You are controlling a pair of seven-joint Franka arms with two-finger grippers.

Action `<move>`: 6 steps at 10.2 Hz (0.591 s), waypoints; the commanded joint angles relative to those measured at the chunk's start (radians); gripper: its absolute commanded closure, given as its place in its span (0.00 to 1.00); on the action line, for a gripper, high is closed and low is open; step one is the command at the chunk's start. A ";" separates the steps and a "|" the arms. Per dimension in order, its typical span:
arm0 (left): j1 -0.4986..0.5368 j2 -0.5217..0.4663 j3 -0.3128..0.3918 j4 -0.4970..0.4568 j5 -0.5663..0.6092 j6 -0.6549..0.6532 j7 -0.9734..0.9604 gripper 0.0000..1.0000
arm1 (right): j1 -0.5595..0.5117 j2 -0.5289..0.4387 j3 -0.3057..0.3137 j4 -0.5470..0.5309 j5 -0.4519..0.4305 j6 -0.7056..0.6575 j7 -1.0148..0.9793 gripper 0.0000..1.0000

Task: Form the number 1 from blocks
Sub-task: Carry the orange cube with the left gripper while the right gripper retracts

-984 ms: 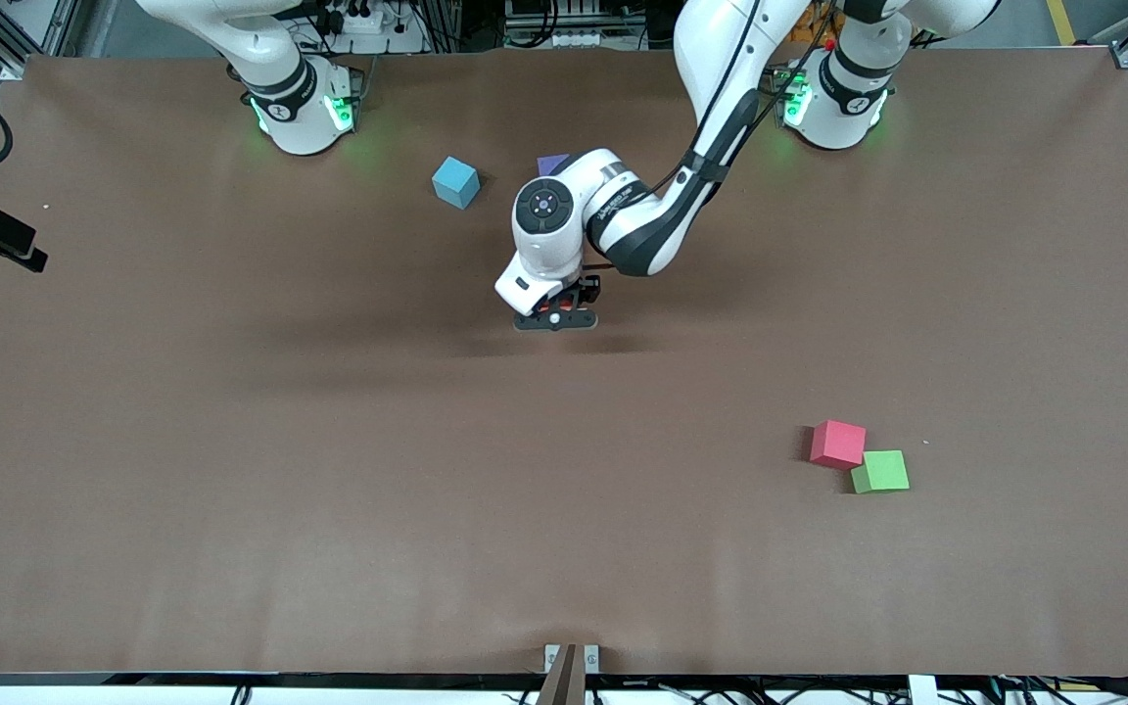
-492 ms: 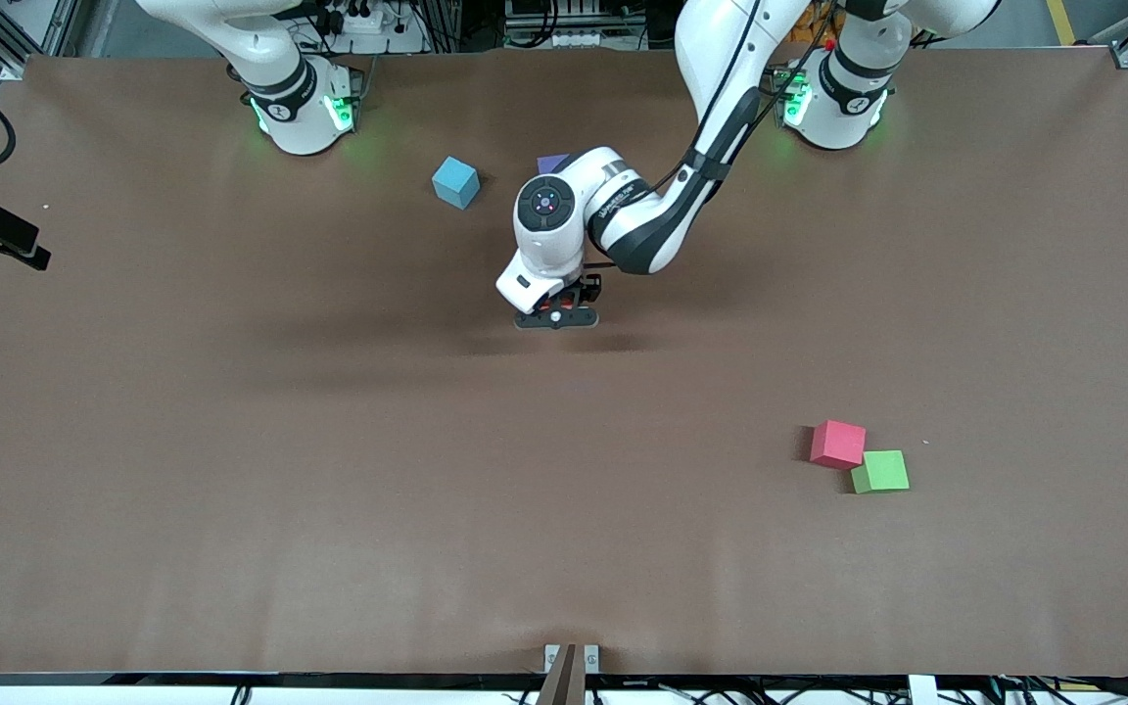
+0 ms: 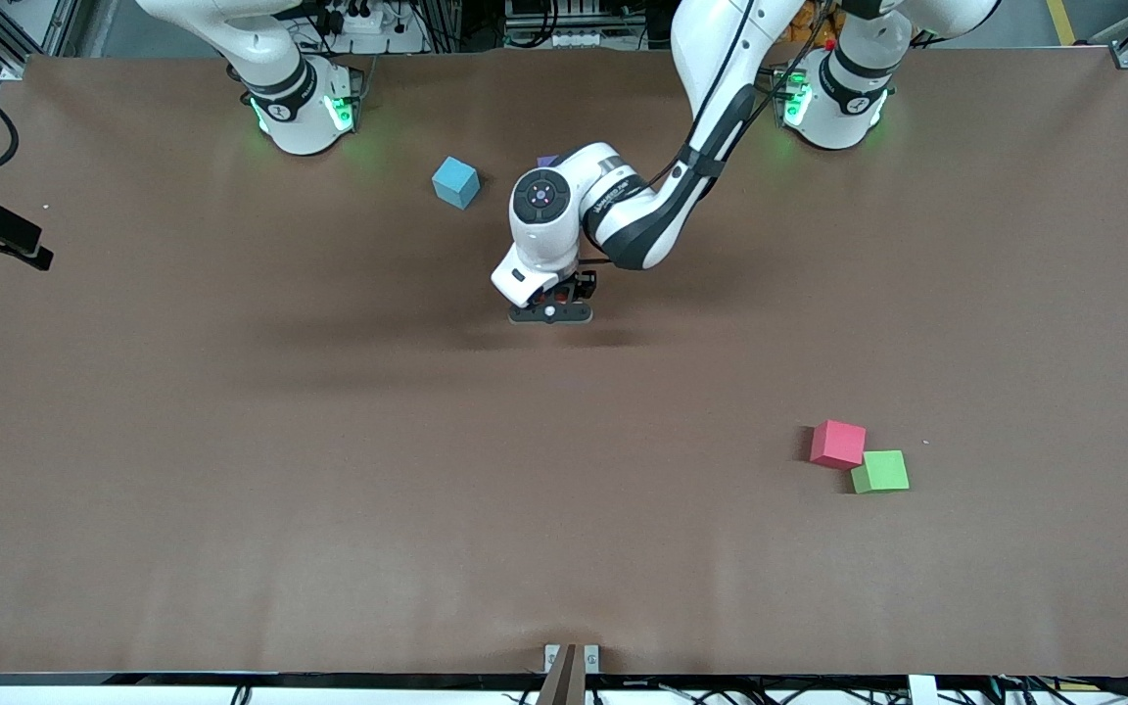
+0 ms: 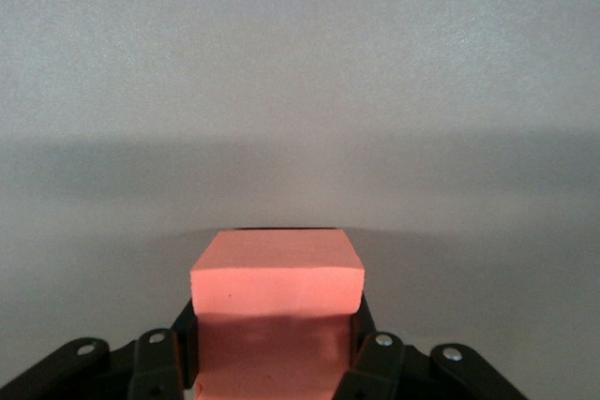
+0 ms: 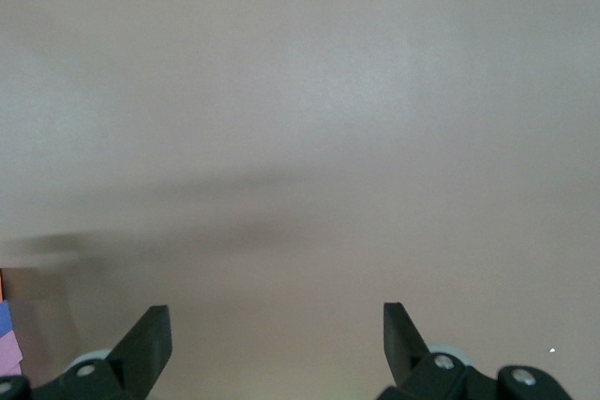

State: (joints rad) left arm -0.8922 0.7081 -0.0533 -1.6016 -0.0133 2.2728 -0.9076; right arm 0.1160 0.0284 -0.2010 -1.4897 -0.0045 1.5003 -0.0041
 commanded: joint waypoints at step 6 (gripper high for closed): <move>0.001 -0.025 -0.005 -0.023 0.012 0.024 -0.011 0.00 | -0.013 0.002 0.018 0.014 -0.008 -0.015 0.015 0.00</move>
State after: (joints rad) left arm -0.8921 0.7079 -0.0547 -1.6104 -0.0047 2.2882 -0.9073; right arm 0.1160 0.0286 -0.1967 -1.4897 -0.0045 1.5002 -0.0041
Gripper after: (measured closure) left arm 0.128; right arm 0.000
